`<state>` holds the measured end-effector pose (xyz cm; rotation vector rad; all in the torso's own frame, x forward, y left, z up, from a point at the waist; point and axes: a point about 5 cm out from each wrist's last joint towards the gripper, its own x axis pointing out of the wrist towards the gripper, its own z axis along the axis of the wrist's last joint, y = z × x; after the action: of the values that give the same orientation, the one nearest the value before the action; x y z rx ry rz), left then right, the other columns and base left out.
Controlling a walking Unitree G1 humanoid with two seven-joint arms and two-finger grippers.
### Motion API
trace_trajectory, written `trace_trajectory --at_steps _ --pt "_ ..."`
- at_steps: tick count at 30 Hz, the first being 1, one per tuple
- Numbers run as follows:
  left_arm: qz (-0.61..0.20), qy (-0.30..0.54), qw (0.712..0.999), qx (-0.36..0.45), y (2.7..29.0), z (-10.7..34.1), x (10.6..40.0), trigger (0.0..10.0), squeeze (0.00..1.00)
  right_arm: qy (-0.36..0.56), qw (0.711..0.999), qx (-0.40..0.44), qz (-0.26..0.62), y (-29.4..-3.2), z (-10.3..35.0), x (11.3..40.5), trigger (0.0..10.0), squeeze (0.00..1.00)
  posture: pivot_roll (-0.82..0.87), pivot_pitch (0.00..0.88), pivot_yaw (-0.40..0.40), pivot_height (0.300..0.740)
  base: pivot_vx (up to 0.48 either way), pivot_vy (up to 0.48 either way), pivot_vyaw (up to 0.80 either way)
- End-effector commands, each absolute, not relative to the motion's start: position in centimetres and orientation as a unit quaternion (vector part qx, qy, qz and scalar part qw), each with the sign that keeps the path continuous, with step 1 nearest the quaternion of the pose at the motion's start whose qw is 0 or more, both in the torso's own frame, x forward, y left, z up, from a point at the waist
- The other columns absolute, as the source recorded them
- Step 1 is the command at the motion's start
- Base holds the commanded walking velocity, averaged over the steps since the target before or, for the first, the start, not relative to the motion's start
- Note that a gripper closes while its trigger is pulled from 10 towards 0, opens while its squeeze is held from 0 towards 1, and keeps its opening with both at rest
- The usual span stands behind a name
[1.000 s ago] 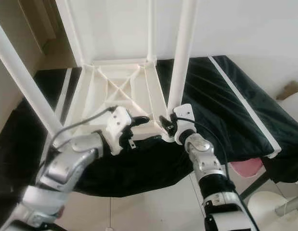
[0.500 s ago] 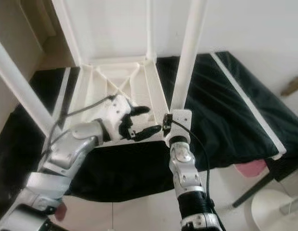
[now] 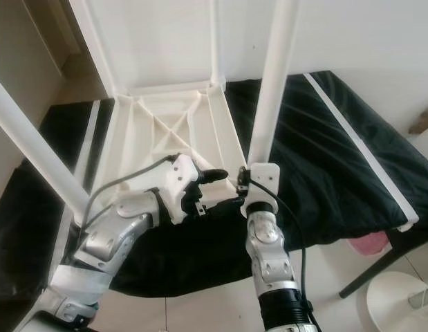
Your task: Building children table
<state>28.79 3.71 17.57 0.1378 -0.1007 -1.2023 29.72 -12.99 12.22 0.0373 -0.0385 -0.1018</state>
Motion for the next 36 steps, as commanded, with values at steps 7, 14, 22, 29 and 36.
trace_trajectory --at_steps 7,14,22,29,36 --pt "-0.541 -0.056 0.836 0.072 4.0 17.6 29.0 10.0 0.0 0.015 0.998 0.032 -0.052 -15.2 10.4 28.5 10.0 1.0 -0.04 0.0 0.067 0.74 0.0 0.0 0.0" --pt "-0.517 -0.068 0.85 0.076 4.6 18.1 29.7 10.0 0.0 -0.009 0.999 0.025 -0.021 -14.8 11.4 29.5 10.0 1.0 -0.01 0.0 0.062 0.74 0.0 0.0 0.0" --pt "-0.479 -0.071 0.87 0.087 6.3 18.4 30.8 10.0 0.0 -0.017 0.999 0.028 0.024 -15.0 12.0 30.0 10.0 0.0 0.01 0.0 0.046 0.74 0.0 0.0 0.0" --pt "-0.454 -0.033 0.88 0.133 9.1 16.9 31.5 10.0 0.0 -0.036 0.998 0.015 0.057 -14.9 12.6 29.9 10.0 0.0 0.01 0.0 0.043 0.74 0.0 0.0 0.0" --pt "-0.418 0.003 0.898 0.136 12.9 15.7 31.7 10.0 0.0 -0.055 0.995 0.013 0.084 -14.7 13.6 30.4 10.0 0.0 0.01 0.0 0.047 0.74 0.0 0.0 0.0"
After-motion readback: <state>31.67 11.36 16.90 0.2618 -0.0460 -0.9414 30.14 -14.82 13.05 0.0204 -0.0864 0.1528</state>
